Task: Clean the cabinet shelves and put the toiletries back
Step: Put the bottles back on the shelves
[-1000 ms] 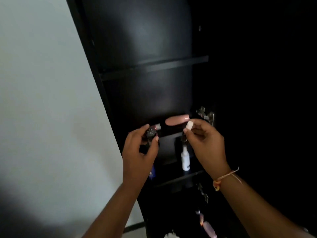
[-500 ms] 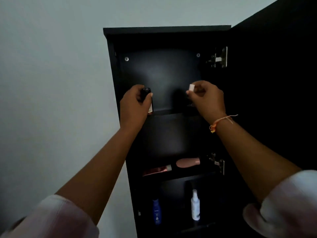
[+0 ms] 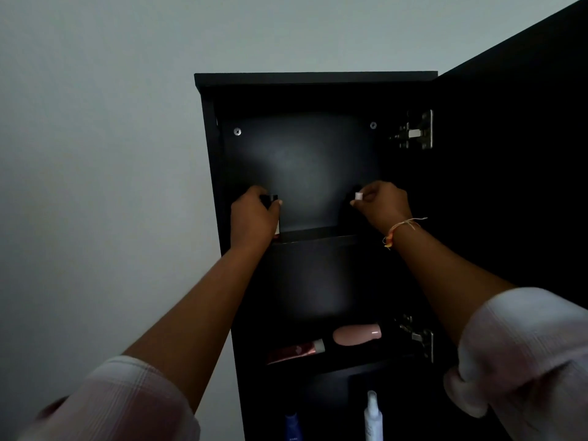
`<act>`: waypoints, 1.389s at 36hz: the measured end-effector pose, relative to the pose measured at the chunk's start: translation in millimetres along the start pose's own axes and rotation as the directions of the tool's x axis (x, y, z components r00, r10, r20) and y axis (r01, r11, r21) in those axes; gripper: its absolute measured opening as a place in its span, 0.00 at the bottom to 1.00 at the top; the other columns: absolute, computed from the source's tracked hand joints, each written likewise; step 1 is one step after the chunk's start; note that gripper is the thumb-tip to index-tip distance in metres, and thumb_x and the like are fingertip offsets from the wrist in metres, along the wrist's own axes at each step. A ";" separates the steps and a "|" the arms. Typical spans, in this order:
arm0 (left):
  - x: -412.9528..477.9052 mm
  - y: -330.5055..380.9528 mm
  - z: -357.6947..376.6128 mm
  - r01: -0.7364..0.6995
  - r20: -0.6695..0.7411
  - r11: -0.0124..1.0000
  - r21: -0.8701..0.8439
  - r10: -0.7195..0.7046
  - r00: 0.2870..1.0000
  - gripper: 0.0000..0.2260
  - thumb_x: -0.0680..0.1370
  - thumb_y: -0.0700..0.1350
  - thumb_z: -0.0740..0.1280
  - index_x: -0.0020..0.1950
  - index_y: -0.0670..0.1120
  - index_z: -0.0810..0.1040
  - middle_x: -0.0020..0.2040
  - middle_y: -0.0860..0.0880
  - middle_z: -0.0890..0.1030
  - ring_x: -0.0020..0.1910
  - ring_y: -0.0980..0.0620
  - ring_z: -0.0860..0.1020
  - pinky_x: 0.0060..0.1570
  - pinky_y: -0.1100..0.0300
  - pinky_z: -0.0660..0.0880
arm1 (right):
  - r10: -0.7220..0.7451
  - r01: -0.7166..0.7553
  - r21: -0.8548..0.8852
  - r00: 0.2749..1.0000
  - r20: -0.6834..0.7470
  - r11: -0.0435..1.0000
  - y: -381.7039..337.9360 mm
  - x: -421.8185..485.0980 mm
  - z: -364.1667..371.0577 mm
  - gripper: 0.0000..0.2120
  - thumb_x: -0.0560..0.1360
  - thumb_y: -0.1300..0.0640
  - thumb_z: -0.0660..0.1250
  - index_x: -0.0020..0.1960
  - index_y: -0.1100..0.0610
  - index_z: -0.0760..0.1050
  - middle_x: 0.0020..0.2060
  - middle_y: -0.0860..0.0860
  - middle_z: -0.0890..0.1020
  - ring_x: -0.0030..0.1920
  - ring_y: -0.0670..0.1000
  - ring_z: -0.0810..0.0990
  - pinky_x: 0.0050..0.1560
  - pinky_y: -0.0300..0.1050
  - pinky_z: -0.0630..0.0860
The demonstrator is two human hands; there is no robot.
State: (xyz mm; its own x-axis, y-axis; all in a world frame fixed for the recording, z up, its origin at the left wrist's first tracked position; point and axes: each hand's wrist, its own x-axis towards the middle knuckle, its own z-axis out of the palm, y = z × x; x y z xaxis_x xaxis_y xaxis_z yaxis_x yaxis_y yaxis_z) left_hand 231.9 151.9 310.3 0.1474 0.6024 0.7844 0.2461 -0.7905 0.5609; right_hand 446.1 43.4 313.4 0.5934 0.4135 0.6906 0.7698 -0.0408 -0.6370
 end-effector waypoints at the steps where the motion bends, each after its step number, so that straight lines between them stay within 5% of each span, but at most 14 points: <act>1: 0.9 -0.6 1.6 0.004 -0.001 1.000 0.003 -0.004 1.000 0.16 0.76 0.46 0.71 0.60 0.41 0.77 0.56 0.41 0.80 0.54 0.45 0.79 0.53 0.57 0.76 | -0.002 0.002 -0.010 1.000 0.002 1.000 1.2 0.9 2.3 0.10 0.70 0.55 0.76 0.49 0.58 0.82 0.46 0.55 0.85 0.51 0.52 0.83 0.51 0.38 0.73; 17: 5.8 -9.8 9.3 0.040 0.028 0.999 -0.021 -0.040 0.999 0.24 0.71 0.46 0.76 0.62 0.43 0.69 0.57 0.45 0.76 0.49 0.53 0.73 0.47 0.60 0.72 | 0.020 -0.019 -0.070 1.000 0.009 0.997 9.2 4.8 17.6 0.22 0.68 0.50 0.77 0.57 0.57 0.76 0.50 0.55 0.84 0.54 0.54 0.81 0.56 0.45 0.76; 22: 1.4 -6.7 10.8 0.019 0.014 1.000 0.011 -0.019 1.000 0.31 0.69 0.49 0.78 0.65 0.43 0.67 0.61 0.44 0.73 0.55 0.49 0.74 0.49 0.61 0.69 | -0.038 0.034 -0.086 0.998 -0.043 0.996 8.4 0.0 14.6 0.27 0.66 0.47 0.78 0.60 0.57 0.74 0.53 0.55 0.82 0.55 0.55 0.80 0.56 0.48 0.77; 27: -11.1 -3.9 10.5 -0.140 -0.064 0.988 0.069 0.144 0.987 0.31 0.70 0.51 0.77 0.64 0.40 0.67 0.62 0.42 0.70 0.60 0.45 0.72 0.56 0.62 0.67 | -0.129 0.107 -0.144 0.980 -0.153 0.984 2.1 -13.5 9.0 0.26 0.67 0.43 0.75 0.58 0.55 0.73 0.54 0.56 0.79 0.54 0.57 0.79 0.52 0.52 0.78; 32: -33.2 -1.0 9.7 -0.361 -0.080 0.927 0.100 0.369 0.926 0.32 0.75 0.53 0.71 0.71 0.37 0.63 0.70 0.40 0.67 0.69 0.45 0.67 0.70 0.53 0.66 | -0.205 0.180 -0.123 0.949 -0.240 0.976 -8.1 -37.7 6.2 0.21 0.70 0.43 0.71 0.57 0.53 0.73 0.54 0.54 0.78 0.52 0.55 0.79 0.49 0.50 0.78; 39: -95.0 3.4 11.3 -0.514 0.023 0.856 -0.050 0.515 0.857 0.22 0.76 0.50 0.71 0.64 0.39 0.72 0.62 0.45 0.73 0.64 0.50 0.72 0.64 0.53 0.71 | -0.149 0.176 0.069 0.945 -0.291 0.982 -8.1 -96.9 10.5 0.16 0.73 0.43 0.67 0.55 0.51 0.75 0.49 0.47 0.80 0.44 0.44 0.80 0.45 0.47 0.80; 44: -160.9 -12.5 18.8 -0.435 0.158 0.873 -0.221 0.472 0.867 0.09 0.76 0.44 0.71 0.53 0.40 0.78 0.52 0.48 0.76 0.52 0.57 0.76 0.51 0.62 0.76 | -0.023 0.059 0.202 0.984 -0.174 0.978 17.9 -164.1 22.1 0.11 0.74 0.46 0.68 0.51 0.53 0.76 0.44 0.47 0.81 0.41 0.41 0.80 0.41 0.37 0.78; 48: -225.1 -45.3 32.3 -0.256 0.338 0.922 -0.290 0.349 0.874 0.03 0.77 0.40 0.70 0.47 0.41 0.79 0.48 0.50 0.78 0.46 0.56 0.78 0.47 0.64 0.75 | 0.103 -0.089 0.234 0.994 -0.046 0.968 51.8 -224.7 32.4 0.06 0.75 0.52 0.70 0.47 0.54 0.77 0.35 0.42 0.81 0.35 0.36 0.80 0.35 0.27 0.72; 50: -259.3 -65.4 39.9 -0.146 0.443 0.945 -0.291 0.269 0.855 0.03 0.77 0.41 0.69 0.46 0.42 0.80 0.46 0.50 0.78 0.44 0.56 0.78 0.45 0.64 0.75 | 0.157 -0.159 0.175 0.987 0.028 0.972 73.5 -254.2 38.0 0.05 0.75 0.53 0.70 0.43 0.53 0.77 0.32 0.41 0.81 0.34 0.38 0.80 0.36 0.30 0.73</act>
State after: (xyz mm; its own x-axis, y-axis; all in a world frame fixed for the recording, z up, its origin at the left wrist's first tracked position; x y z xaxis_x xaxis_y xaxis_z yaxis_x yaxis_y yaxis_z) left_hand 215.8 51.8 59.7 0.6163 0.3520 0.7045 -0.0681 -0.8674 0.4929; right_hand 342.9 -30.1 78.1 0.6998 0.4274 0.5724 0.6123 0.0540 -0.7888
